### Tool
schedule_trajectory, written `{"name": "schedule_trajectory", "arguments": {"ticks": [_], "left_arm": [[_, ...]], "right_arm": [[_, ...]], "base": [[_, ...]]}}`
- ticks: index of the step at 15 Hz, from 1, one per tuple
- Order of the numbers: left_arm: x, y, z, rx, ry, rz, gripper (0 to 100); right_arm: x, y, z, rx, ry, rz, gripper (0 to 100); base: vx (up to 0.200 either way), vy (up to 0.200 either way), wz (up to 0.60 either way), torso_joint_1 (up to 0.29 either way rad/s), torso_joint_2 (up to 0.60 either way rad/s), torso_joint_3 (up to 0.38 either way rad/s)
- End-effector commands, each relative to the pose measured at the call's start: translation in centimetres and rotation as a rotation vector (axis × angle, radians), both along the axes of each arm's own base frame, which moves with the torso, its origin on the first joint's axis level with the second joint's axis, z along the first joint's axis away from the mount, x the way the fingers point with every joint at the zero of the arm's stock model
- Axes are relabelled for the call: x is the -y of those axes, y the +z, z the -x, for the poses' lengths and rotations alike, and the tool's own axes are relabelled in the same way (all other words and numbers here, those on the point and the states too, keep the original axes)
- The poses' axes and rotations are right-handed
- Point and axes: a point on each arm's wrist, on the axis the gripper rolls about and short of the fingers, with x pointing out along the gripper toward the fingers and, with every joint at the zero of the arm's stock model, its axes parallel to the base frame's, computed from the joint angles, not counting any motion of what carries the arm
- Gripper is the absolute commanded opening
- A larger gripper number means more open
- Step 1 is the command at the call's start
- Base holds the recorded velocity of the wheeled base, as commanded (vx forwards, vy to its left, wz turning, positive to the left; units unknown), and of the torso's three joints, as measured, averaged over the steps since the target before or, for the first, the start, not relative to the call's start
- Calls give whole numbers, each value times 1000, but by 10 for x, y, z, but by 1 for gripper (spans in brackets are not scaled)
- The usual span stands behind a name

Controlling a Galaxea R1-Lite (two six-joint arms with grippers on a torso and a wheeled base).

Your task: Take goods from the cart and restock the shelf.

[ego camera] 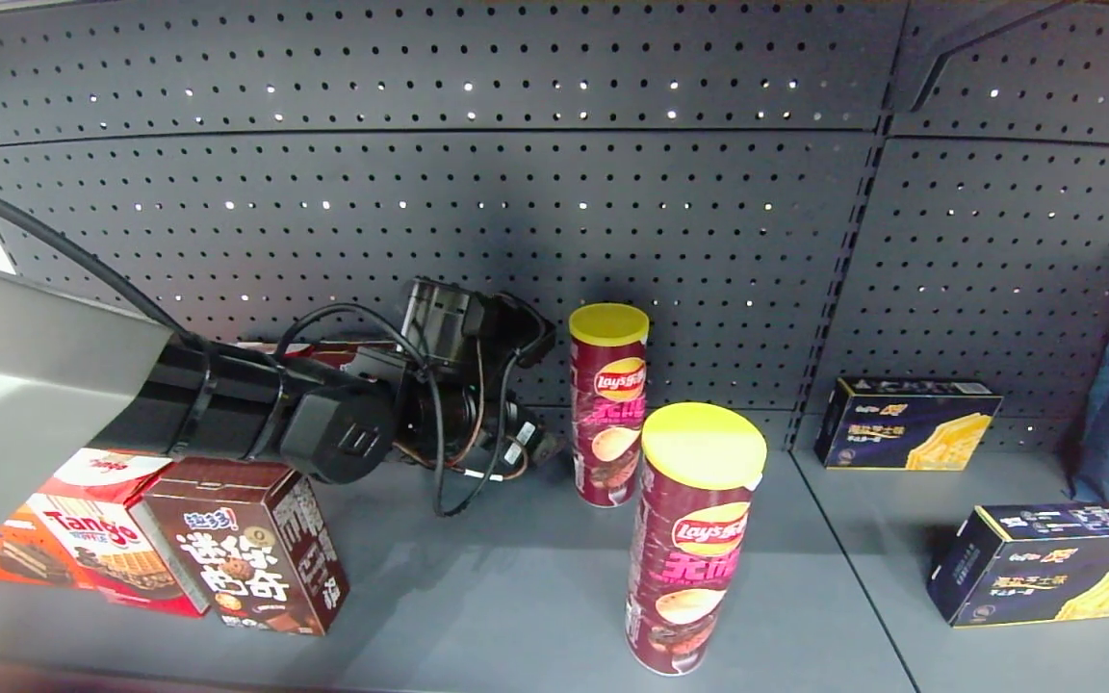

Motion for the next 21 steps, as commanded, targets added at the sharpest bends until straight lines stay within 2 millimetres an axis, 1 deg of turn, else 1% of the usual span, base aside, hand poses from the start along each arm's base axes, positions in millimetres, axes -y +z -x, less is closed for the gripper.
{"name": "schedule_trajectory", "arguments": {"ticks": [1, 4, 11, 21], "left_arm": [[2, -4, -1, -10, -3, -5, 100], [4, -5, -3, -8, -5, -2, 100], [17, -11, -2, -23, -23, 6, 100], [25, -16, -1, -31, -42, 2, 100]], "right_arm": [[0, 0, 0, -1, 1, 1, 100], [0, 0, 0, -1, 1, 1, 100], [0, 0, 0, -1, 1, 1, 100], [0, 0, 0, -1, 1, 1, 100]], "base": [[0, 0, 0, 0, 0, 0], [0, 0, 0, 0, 0, 0], [0, 0, 0, 0, 0, 0], [0, 0, 0, 0, 0, 0]]}}
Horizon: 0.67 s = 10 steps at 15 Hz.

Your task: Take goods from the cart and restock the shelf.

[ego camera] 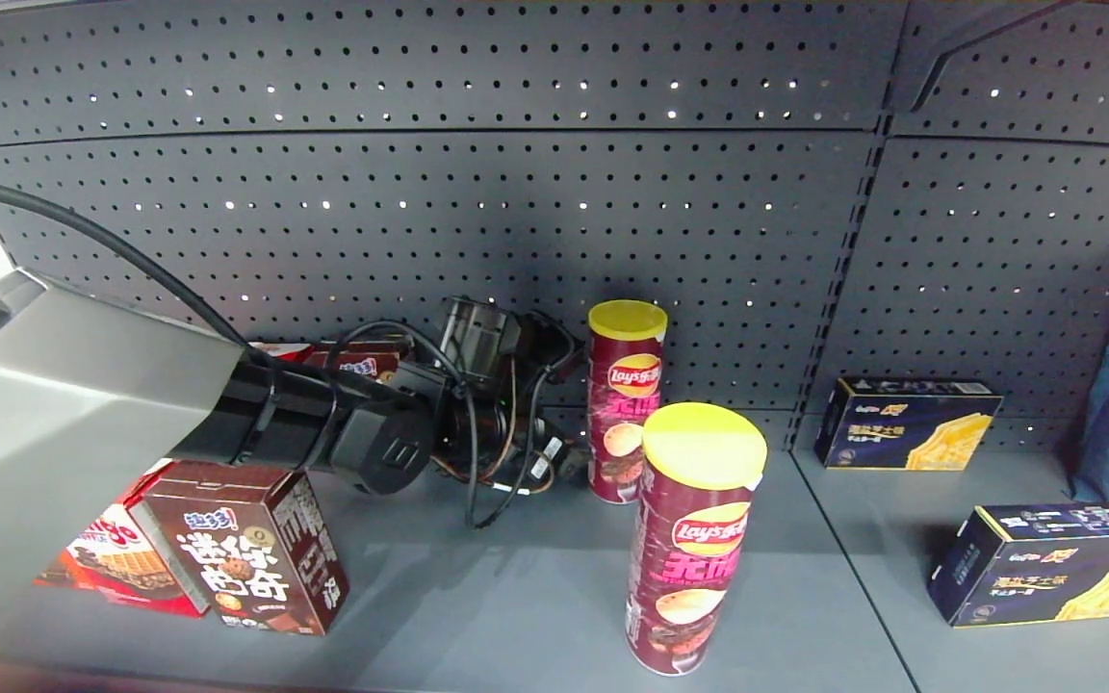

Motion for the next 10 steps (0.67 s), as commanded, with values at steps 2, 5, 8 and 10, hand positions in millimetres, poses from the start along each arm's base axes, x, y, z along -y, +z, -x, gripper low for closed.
{"name": "schedule_trajectory", "arguments": {"ticks": [2, 5, 8, 10], "left_arm": [[2, 0, 1, 0, -5, 0, 100], [4, -1, 2, -2, -8, 0, 100], [3, 5, 5, 13, -2, 2, 100], [-6, 26, 12, 51, 16, 19, 100]], "right_arm": [[0, 0, 0, -1, 1, 1, 100], [0, 0, 0, -1, 1, 1, 100], [0, 0, 0, -1, 1, 1, 100], [0, 0, 0, -1, 1, 1, 100]], "base": [[0, 0, 0, 0, 0, 0], [0, 0, 0, 0, 0, 0], [0, 0, 0, 0, 0, 0], [0, 0, 0, 0, 0, 0]]}}
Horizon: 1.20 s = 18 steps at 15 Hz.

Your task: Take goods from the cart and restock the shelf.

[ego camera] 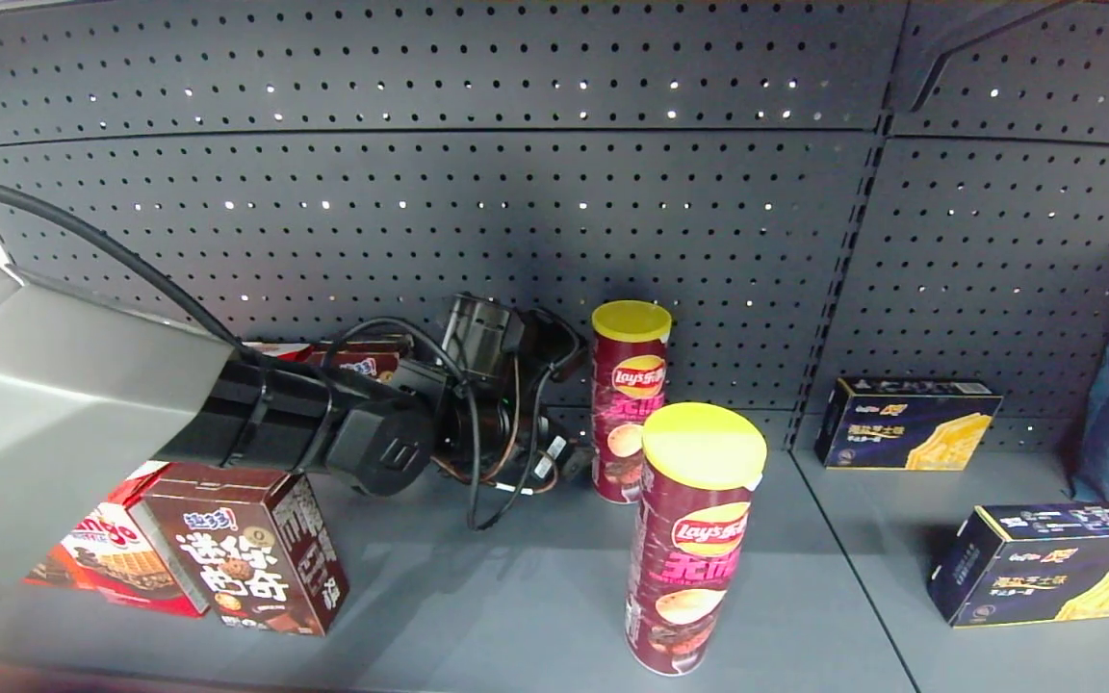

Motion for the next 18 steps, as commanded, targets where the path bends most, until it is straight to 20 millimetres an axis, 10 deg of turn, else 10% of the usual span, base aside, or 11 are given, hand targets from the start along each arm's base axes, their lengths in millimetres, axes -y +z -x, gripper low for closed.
{"name": "schedule_trajectory", "arguments": {"ticks": [1, 10, 18], "left_arm": [[-11, 26, 11, 48, 13, 25, 100], [-58, 93, 69, 190, 95, 66, 100], [-88, 107, 126, 229, 92, 91, 100]], "right_arm": [[0, 0, 0, -1, 1, 1, 100], [0, 0, 0, -1, 1, 1, 100], [-1, 0, 0, -7, -27, -12, 100]], "base": [[0, 0, 0, 0, 0, 0], [0, 0, 0, 0, 0, 0], [0, 0, 0, 0, 0, 0]]}}
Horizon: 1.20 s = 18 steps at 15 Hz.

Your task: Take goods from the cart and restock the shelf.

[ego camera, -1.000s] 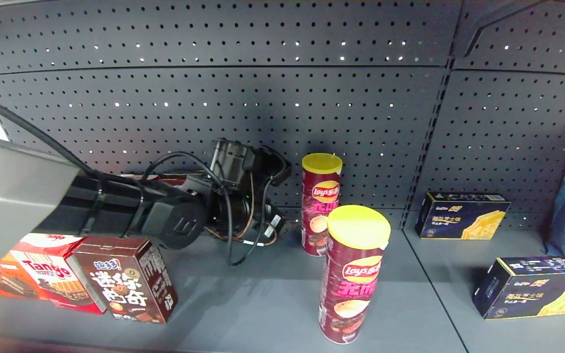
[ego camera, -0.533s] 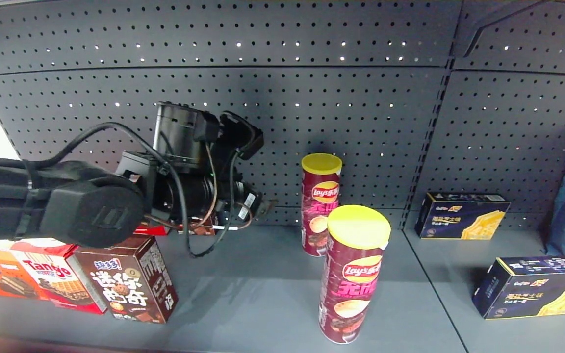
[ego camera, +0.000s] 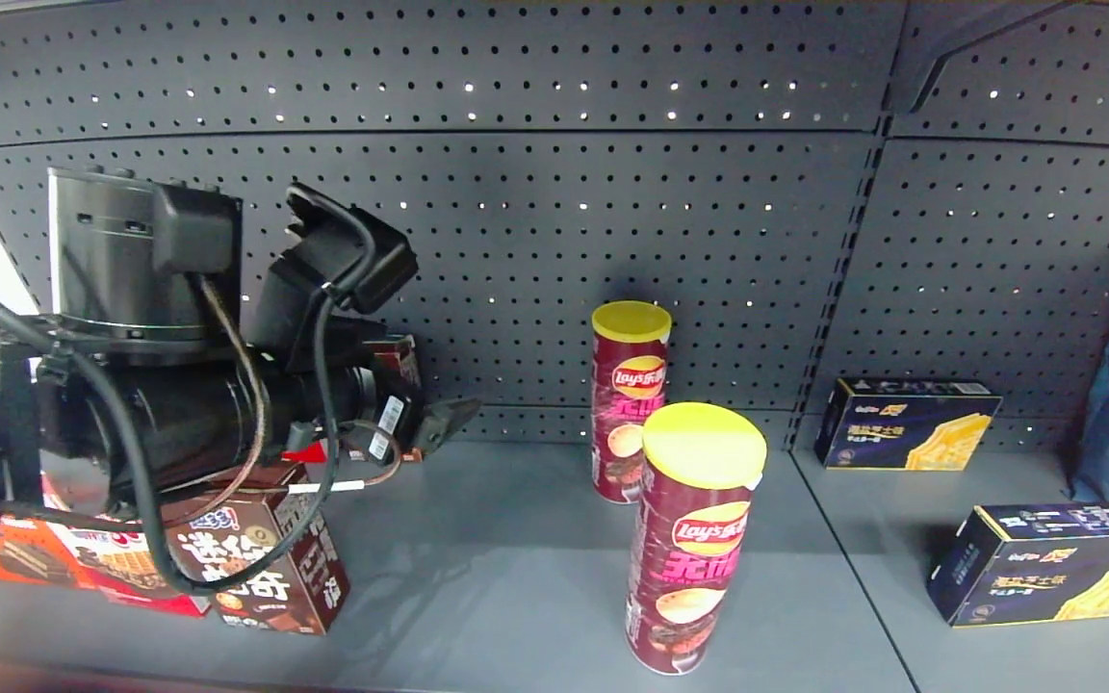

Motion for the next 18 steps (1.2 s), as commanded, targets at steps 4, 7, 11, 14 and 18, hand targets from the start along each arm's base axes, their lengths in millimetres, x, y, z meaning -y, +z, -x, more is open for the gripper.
{"name": "schedule_trajectory", "arguments": {"ticks": [4, 7, 11, 14, 18], "left_arm": [[-7, 11, 11, 42, 3, 29, 100], [-7, 12, 11, 45, -8, 37, 100], [-9, 19, 16, 64, -33, 56, 100], [-12, 21, 19, 68, -49, 66, 100], [-16, 23, 16, 77, -31, 70, 100]], "right_arm": [[-7, 131, -10, -4, -61, -5, 100], [-25, 152, -51, -148, 8, 79, 100], [-67, 158, -134, -234, 78, 121, 100], [-93, 158, -158, -286, 104, 168, 100], [-113, 138, -183, -365, 75, 230, 100]], "base": [[0, 0, 0, 0, 0, 0], [0, 0, 0, 0, 0, 0], [0, 0, 0, 0, 0, 0], [0, 0, 0, 0, 0, 0], [0, 0, 0, 0, 0, 0]]}}
